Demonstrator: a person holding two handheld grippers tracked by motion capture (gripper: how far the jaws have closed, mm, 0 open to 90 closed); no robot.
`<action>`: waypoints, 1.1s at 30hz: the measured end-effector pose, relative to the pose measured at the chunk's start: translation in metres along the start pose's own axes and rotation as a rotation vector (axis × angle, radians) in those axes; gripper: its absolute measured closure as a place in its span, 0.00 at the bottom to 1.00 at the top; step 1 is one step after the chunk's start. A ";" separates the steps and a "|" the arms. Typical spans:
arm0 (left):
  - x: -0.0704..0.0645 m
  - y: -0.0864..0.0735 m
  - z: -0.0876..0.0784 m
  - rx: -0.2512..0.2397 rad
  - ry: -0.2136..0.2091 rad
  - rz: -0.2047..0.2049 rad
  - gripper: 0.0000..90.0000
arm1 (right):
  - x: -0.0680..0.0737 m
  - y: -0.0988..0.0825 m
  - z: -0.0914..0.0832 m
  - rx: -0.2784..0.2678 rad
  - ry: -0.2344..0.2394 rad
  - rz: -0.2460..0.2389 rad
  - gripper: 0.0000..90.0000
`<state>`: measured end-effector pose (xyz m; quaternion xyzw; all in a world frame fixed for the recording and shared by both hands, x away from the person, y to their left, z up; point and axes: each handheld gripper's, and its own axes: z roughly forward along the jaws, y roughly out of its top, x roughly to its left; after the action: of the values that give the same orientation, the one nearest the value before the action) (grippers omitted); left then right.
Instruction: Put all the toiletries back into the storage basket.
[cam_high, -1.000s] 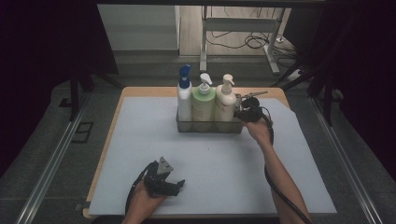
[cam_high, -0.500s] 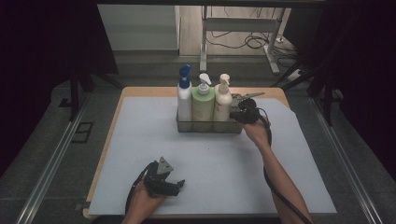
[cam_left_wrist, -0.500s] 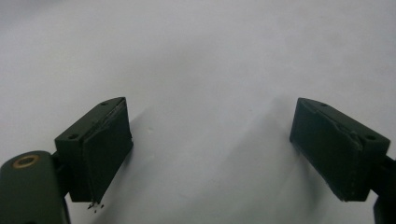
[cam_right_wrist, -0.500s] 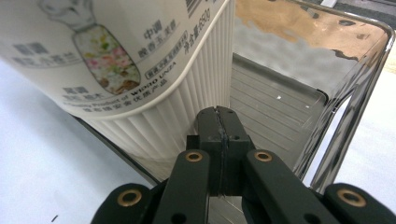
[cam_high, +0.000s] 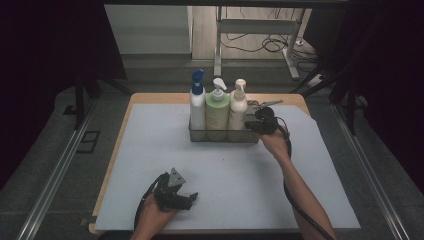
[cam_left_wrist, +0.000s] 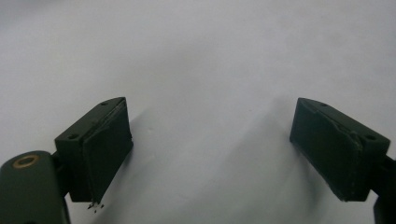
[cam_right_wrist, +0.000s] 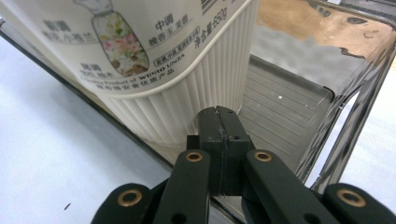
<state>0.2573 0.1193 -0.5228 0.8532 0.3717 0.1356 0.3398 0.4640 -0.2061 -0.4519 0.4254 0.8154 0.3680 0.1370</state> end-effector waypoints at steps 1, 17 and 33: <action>0.000 0.000 0.000 0.000 0.000 0.000 0.14 | 0.000 0.000 0.000 0.001 0.002 -0.003 1.00; 0.000 0.000 0.000 -0.001 0.000 0.000 0.14 | -0.001 -0.002 -0.005 -0.020 -0.011 -0.007 0.86; 0.000 0.000 0.000 -0.001 0.001 0.000 0.14 | 0.007 -0.005 -0.029 -0.049 -0.084 -0.089 0.51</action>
<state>0.2572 0.1192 -0.5229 0.8531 0.3716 0.1362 0.3400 0.4416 -0.2160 -0.4348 0.4004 0.8178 0.3632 0.1974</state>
